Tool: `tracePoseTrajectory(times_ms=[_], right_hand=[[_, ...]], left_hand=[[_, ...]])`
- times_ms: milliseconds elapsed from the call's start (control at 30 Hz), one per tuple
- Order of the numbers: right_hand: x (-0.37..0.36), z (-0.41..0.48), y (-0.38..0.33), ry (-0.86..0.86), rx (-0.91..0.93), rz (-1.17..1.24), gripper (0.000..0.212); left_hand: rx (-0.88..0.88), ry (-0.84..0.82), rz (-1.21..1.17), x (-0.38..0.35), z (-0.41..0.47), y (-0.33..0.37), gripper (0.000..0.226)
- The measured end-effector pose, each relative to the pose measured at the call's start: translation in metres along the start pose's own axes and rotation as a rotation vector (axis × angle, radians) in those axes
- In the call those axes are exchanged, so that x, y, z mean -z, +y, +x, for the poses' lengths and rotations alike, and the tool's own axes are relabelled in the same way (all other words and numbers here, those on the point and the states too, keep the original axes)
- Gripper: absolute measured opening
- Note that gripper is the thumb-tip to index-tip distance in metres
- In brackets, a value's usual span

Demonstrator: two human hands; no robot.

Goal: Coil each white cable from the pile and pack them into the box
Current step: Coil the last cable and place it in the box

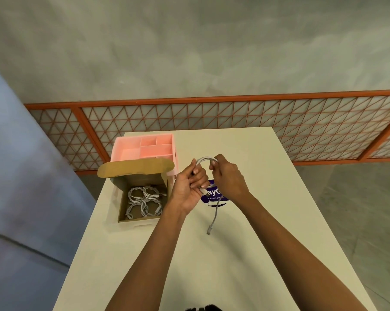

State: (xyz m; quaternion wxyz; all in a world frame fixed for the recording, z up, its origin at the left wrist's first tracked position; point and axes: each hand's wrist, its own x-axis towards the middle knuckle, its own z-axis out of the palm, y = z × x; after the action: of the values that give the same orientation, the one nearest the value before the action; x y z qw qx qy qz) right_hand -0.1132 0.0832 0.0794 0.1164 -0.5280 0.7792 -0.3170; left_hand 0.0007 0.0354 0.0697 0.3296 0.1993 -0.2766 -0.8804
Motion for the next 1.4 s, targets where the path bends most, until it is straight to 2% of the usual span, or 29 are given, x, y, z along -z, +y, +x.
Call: tracePoseTrajectory(times_ms=[133,200,333,400,567,667,833,933,1033,1167,1400], right_hand=[[0.009,0.001,0.006,-0.206,0.006,0.286,0.026],[0.014,0.001,0.008,-0.284,0.029,0.253,0.032],[0.007,0.004,0.009,-0.095,0.089,-0.154,0.023],[0.002,0.003,0.008,-0.028,0.080,-0.182,0.020],[0.011,-0.001,0.017,-0.158,0.137,0.237,0.024],[0.009,-0.004,0.034,-0.142,0.164,0.247,0.020],[-0.007,-0.013,0.063,-0.122,0.150,0.175,0.026],[-0.005,-0.012,0.061,-0.132,0.024,0.355,0.027],[0.006,0.001,0.057,0.028,-0.091,0.517,0.027],[0.024,0.023,0.046,0.182,-0.112,0.600,0.027],[0.037,0.040,0.031,0.101,-0.178,0.767,0.027]], left_hand=[[-0.012,0.063,0.056,-0.001,0.001,0.002,0.055],[-0.009,0.097,0.098,0.000,0.001,0.003,0.051],[-0.025,0.138,0.178,-0.008,0.002,0.000,0.044],[-0.039,0.137,0.207,-0.013,0.004,0.001,0.045],[-0.052,0.138,0.200,-0.009,0.005,0.008,0.044],[-0.070,0.142,0.153,-0.006,0.004,0.016,0.043],[-0.075,0.136,0.140,-0.004,0.006,0.025,0.043],[-0.056,0.133,0.160,-0.003,0.003,0.021,0.044],[-0.017,0.110,0.184,-0.002,-0.001,0.016,0.043],[0.050,0.040,0.250,-0.003,-0.006,0.013,0.047],[0.112,-0.033,0.277,-0.009,-0.010,0.021,0.051]])
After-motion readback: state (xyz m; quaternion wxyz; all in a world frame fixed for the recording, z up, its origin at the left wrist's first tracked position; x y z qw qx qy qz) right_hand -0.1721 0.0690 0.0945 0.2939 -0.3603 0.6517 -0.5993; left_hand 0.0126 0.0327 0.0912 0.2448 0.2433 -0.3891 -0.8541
